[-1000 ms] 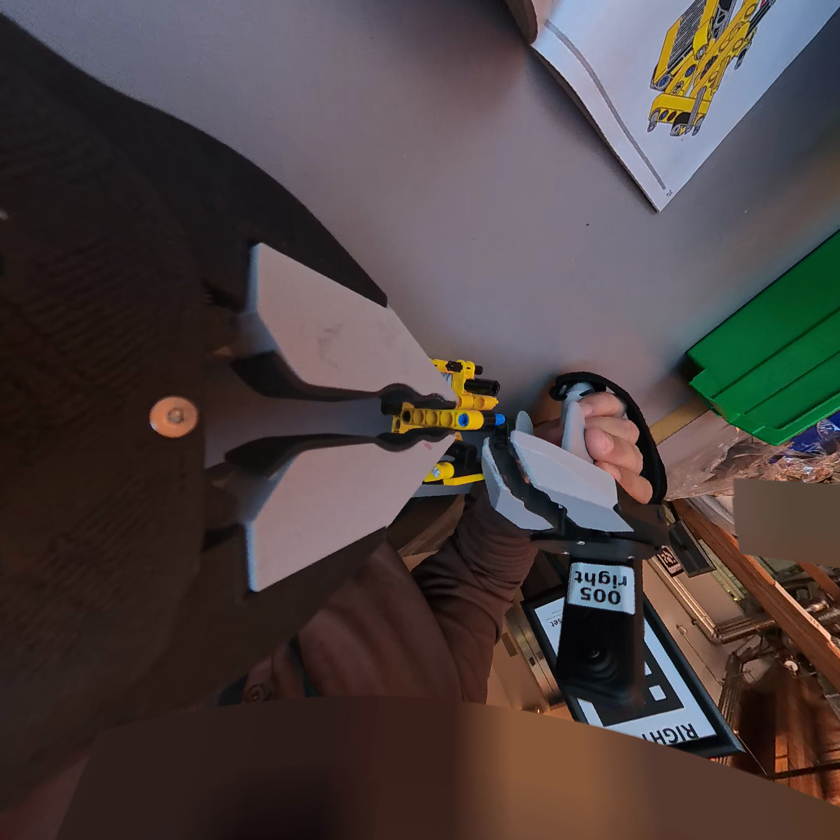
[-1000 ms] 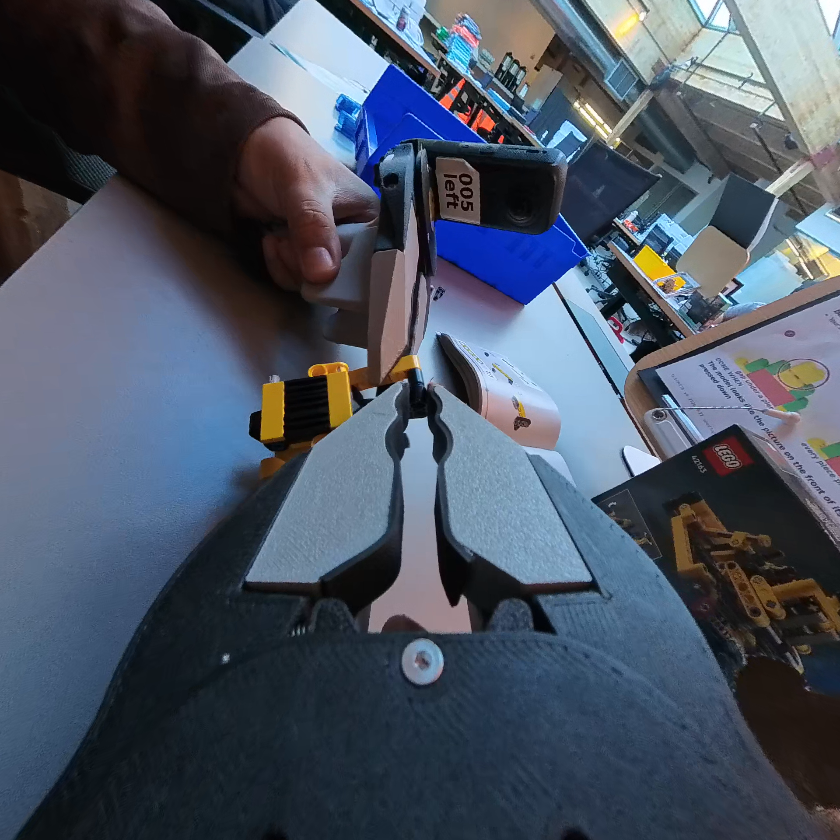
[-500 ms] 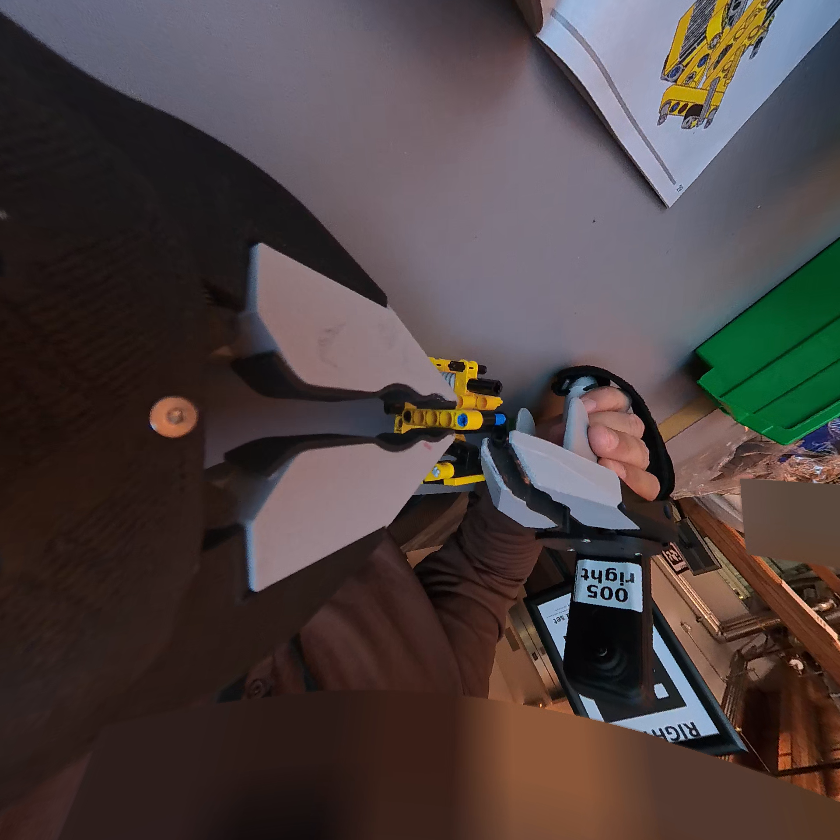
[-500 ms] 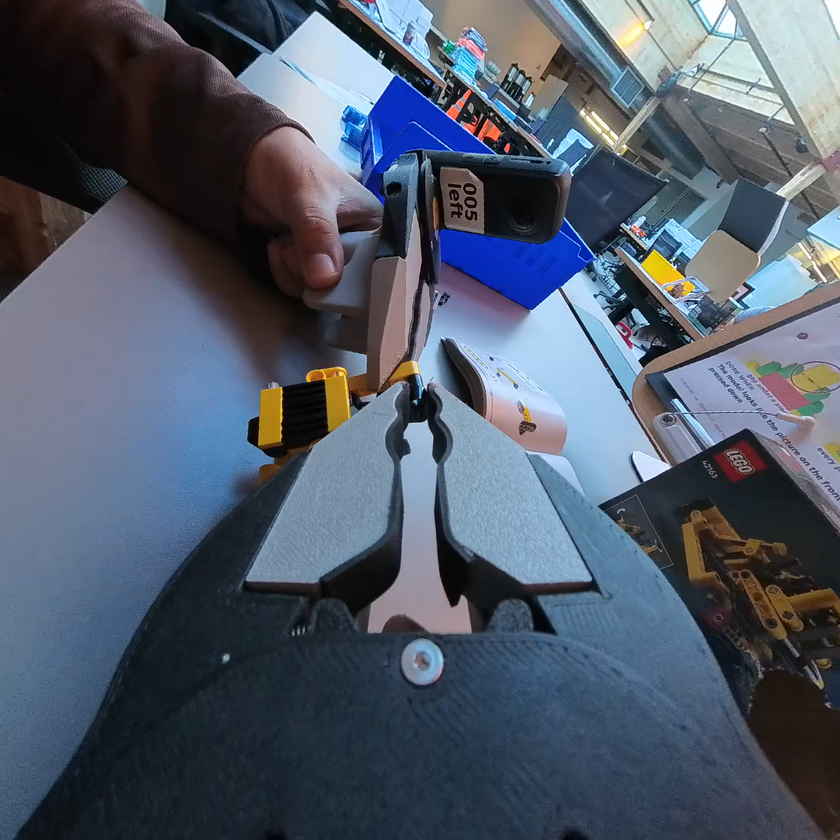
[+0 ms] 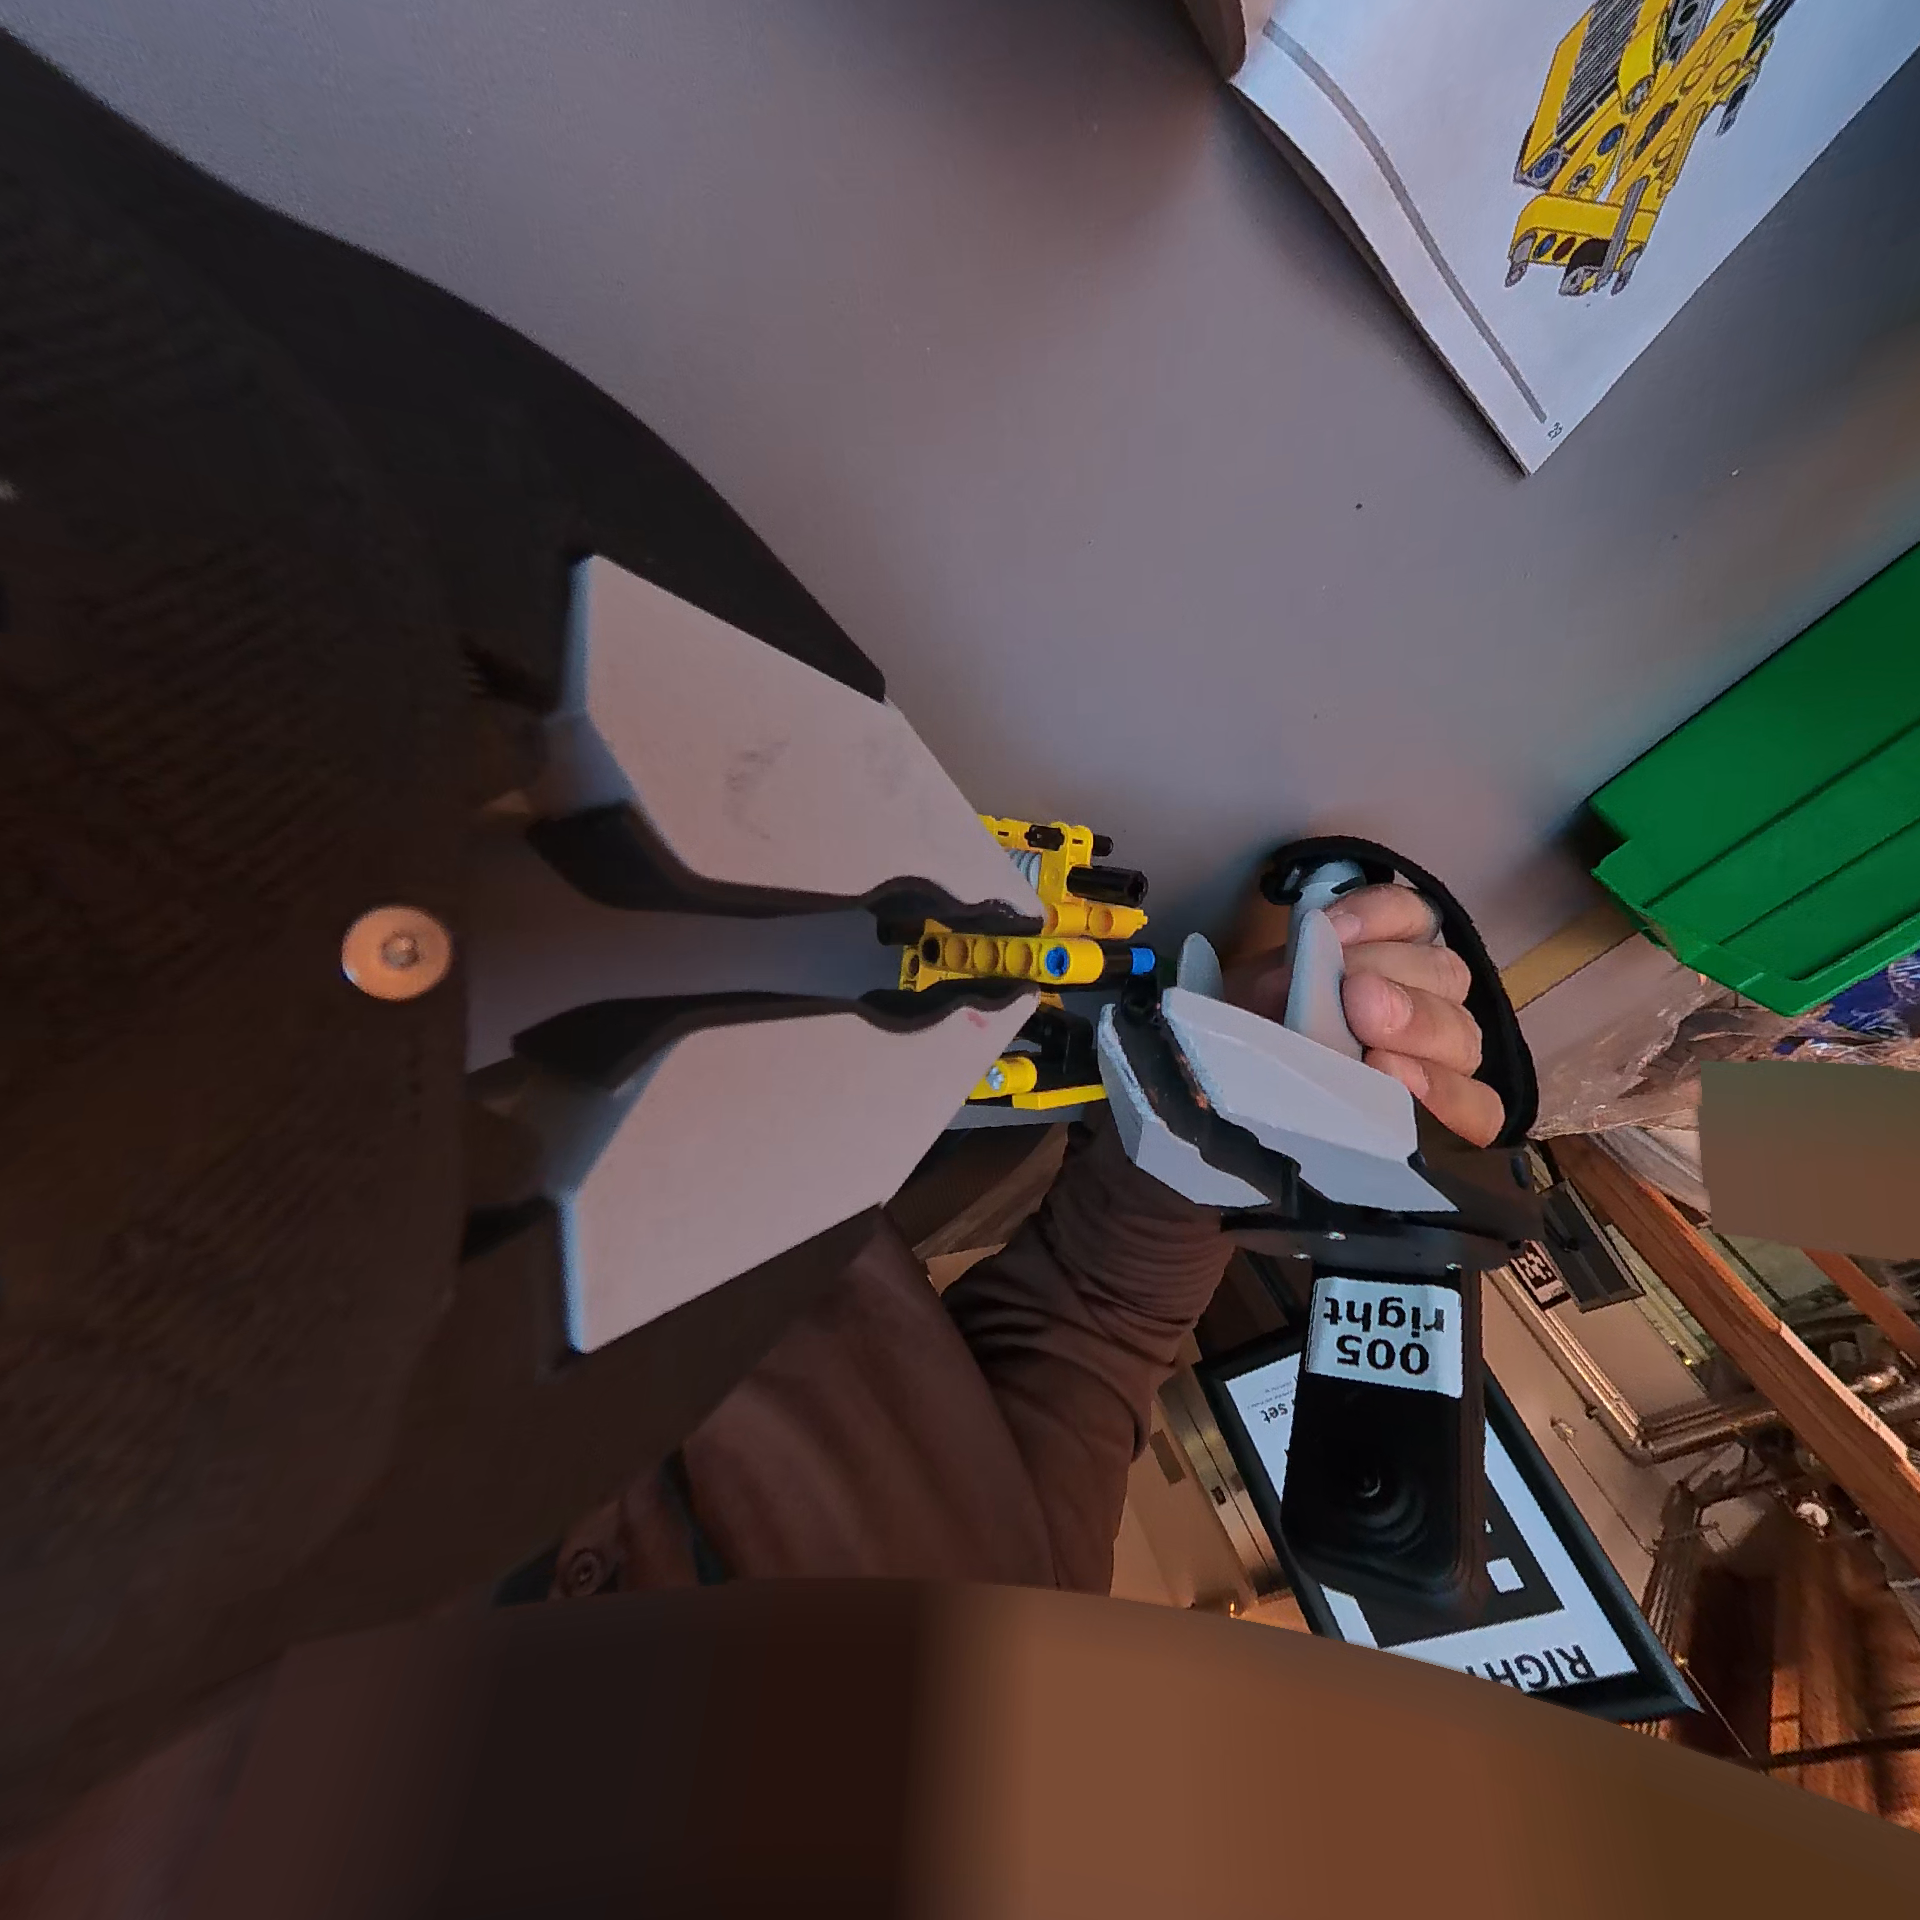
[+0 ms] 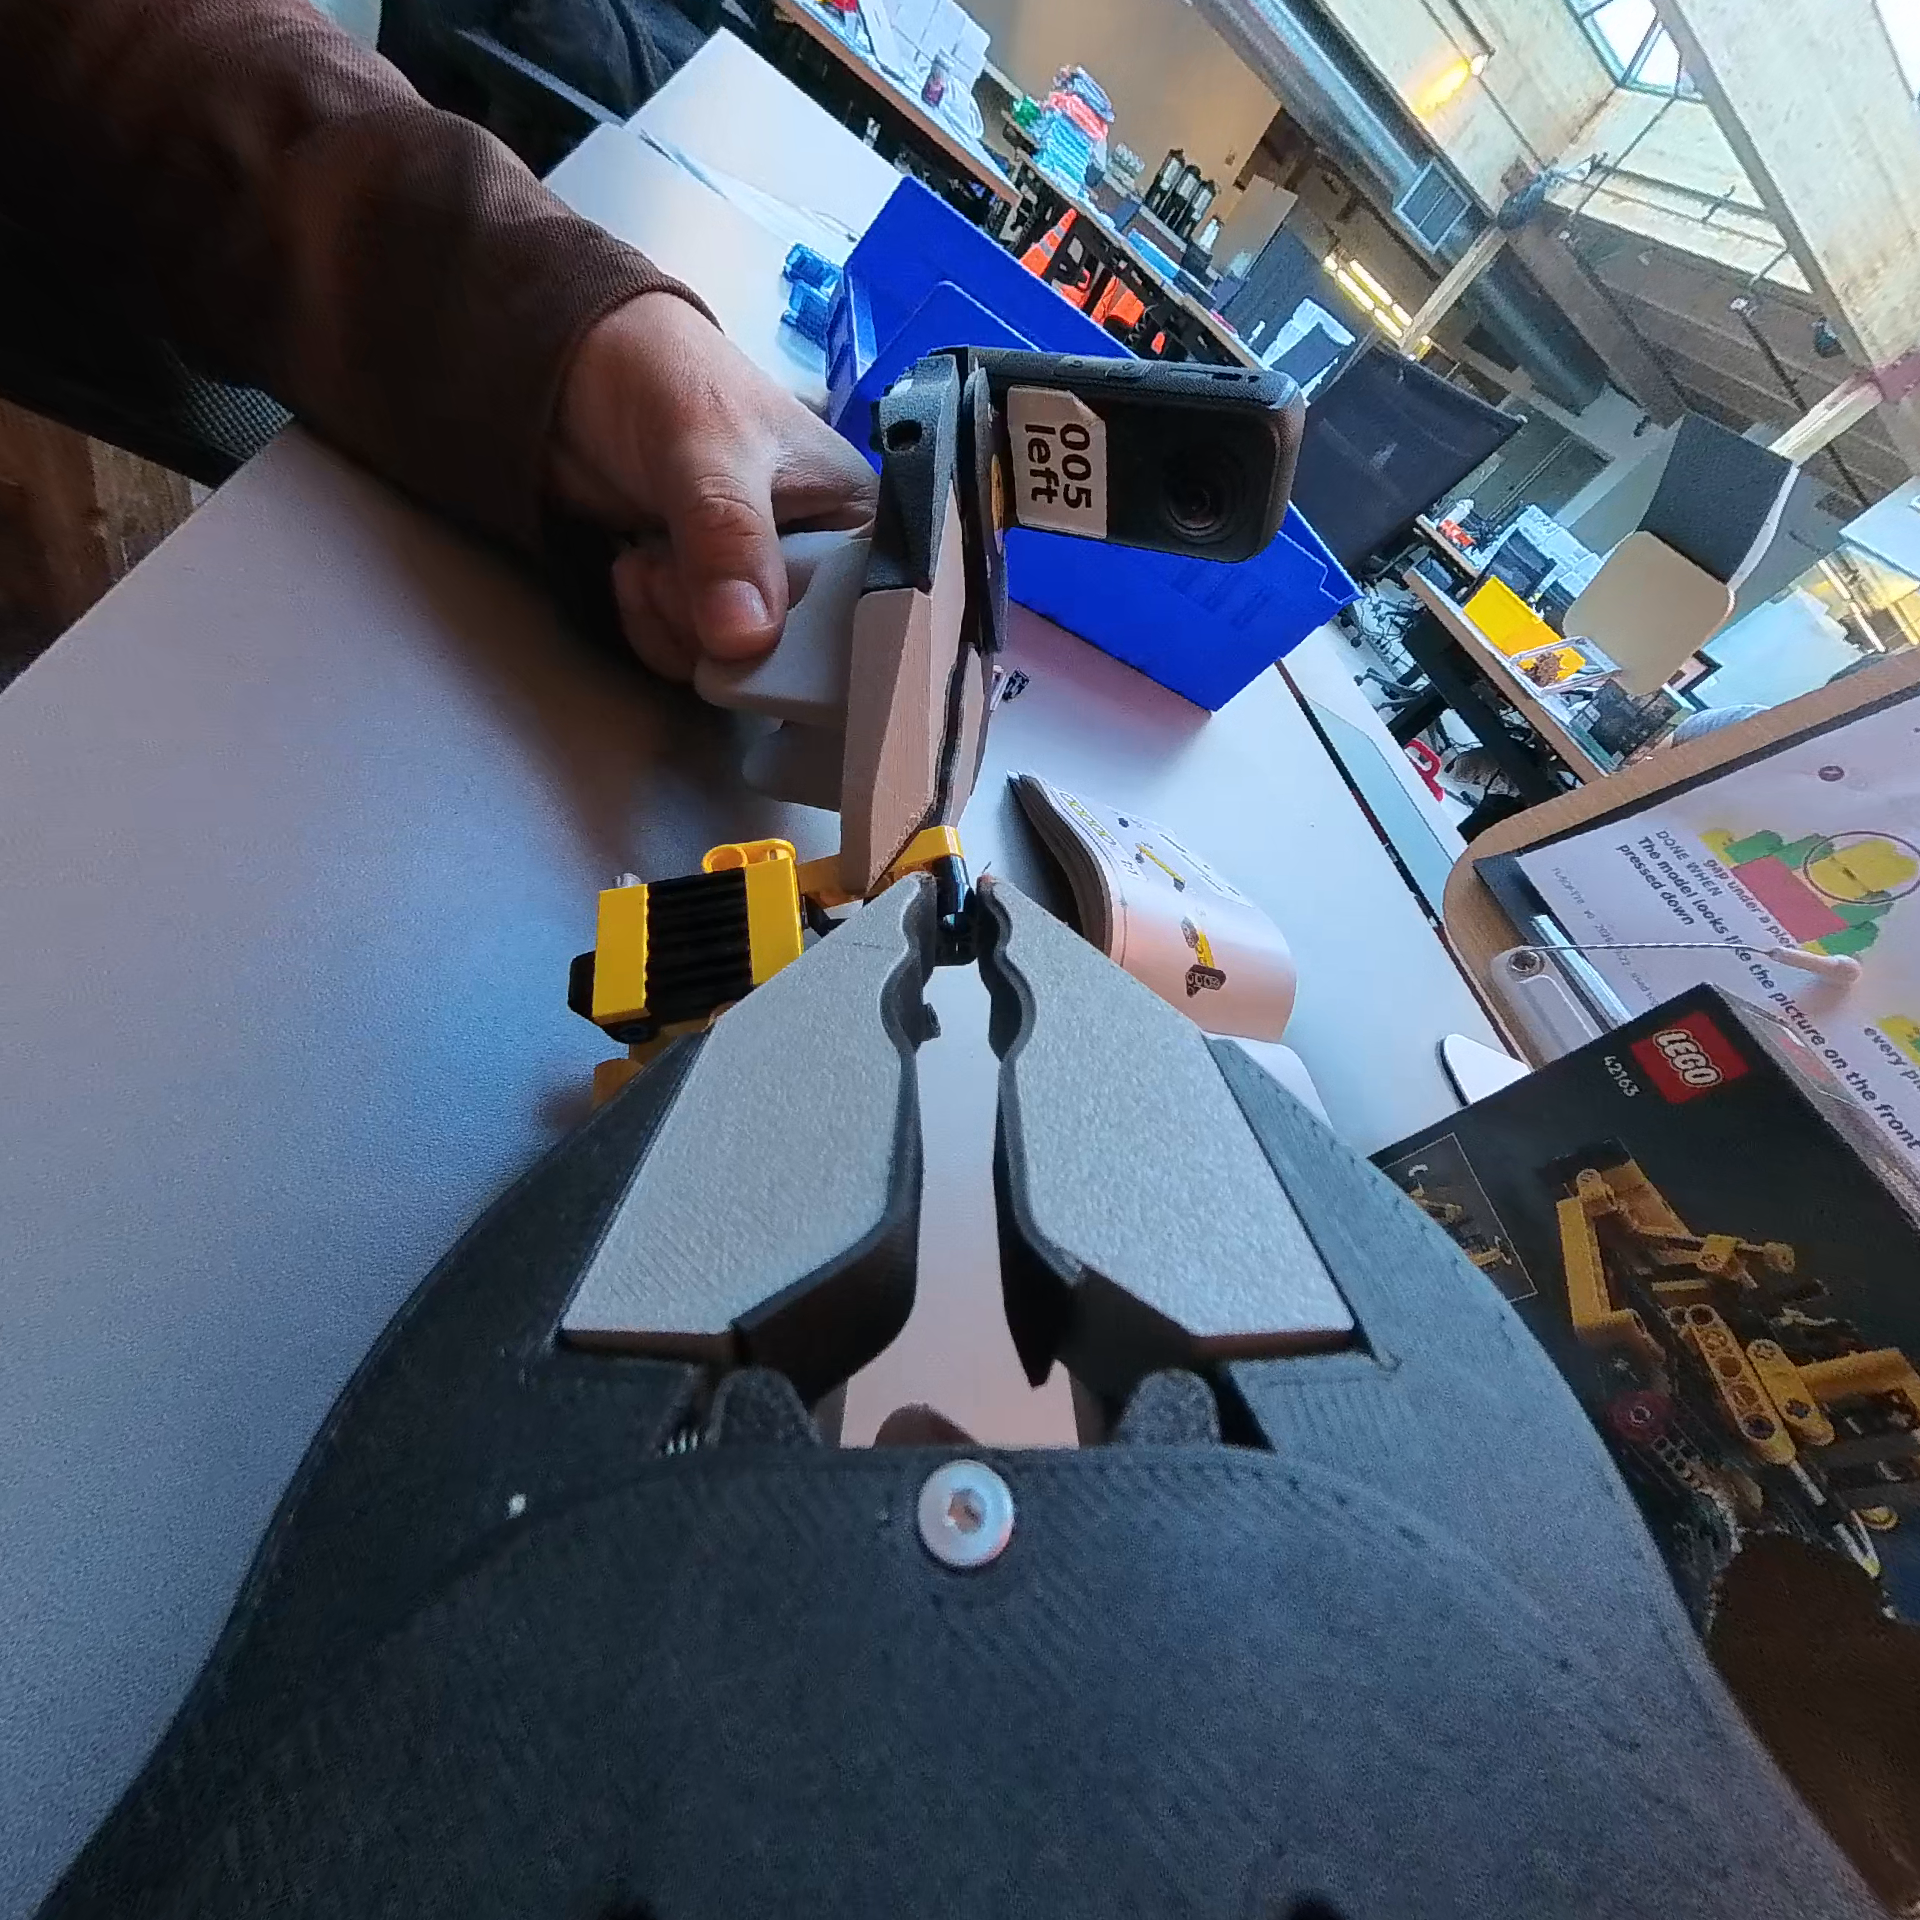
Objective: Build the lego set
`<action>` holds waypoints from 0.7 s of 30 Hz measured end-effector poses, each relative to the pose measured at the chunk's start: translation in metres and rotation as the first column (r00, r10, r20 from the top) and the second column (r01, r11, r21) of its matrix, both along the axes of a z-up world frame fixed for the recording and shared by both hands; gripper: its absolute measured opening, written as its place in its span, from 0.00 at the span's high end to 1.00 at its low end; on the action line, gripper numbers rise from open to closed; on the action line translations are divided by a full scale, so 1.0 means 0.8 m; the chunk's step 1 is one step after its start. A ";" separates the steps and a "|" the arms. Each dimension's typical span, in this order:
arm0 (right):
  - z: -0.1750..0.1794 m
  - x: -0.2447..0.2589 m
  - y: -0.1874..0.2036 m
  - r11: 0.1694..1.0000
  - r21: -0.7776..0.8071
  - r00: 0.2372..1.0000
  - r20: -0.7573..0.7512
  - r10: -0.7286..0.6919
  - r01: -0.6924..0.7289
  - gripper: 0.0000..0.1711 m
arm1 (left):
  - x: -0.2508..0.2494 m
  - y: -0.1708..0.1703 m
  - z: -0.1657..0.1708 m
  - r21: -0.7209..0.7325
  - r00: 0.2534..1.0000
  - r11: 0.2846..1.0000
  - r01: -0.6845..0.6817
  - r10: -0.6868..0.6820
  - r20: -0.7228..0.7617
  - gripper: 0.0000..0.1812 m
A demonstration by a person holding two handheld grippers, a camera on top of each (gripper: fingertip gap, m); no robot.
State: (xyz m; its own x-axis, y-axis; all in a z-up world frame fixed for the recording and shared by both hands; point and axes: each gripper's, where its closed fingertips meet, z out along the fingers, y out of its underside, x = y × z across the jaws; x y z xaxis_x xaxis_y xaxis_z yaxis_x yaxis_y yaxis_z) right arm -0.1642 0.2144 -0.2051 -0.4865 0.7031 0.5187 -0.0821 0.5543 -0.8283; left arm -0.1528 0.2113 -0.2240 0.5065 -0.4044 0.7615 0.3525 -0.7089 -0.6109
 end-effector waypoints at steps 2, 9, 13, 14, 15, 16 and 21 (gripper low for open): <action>0.000 0.000 0.000 1.000 0.000 1.000 0.000 0.000 0.000 0.98 | 0.000 0.000 0.000 0.000 1.000 1.000 -0.001 0.001 0.000 0.97; 0.000 0.000 0.000 1.000 0.000 1.000 -0.001 -0.001 0.001 0.98 | 0.000 0.000 0.000 -0.001 1.000 1.000 -0.001 0.001 0.003 0.97; 0.001 0.000 0.000 1.000 0.001 1.000 -0.002 -0.002 0.002 0.98 | 0.000 0.000 0.000 0.000 1.000 1.000 -0.002 0.002 0.003 0.97; 0.001 0.000 0.000 1.000 0.001 1.000 -0.002 -0.001 0.001 0.98 | -0.001 0.000 0.000 0.000 1.000 1.000 -0.003 0.003 0.004 0.97; 0.001 0.001 0.000 1.000 -0.002 1.000 -0.001 -0.002 0.002 0.98 | -0.001 0.000 0.000 0.000 1.000 1.000 -0.003 0.003 0.004 0.97; 0.001 0.001 0.000 1.000 -0.009 1.000 0.003 -0.003 0.003 0.98 | -0.001 0.000 0.000 0.001 1.000 1.000 -0.003 0.003 0.005 0.97; 0.012 0.004 0.011 0.983 -0.181 0.995 0.093 -0.024 0.041 0.98 | -0.003 0.001 0.001 0.009 1.000 1.000 -0.017 0.016 0.004 0.97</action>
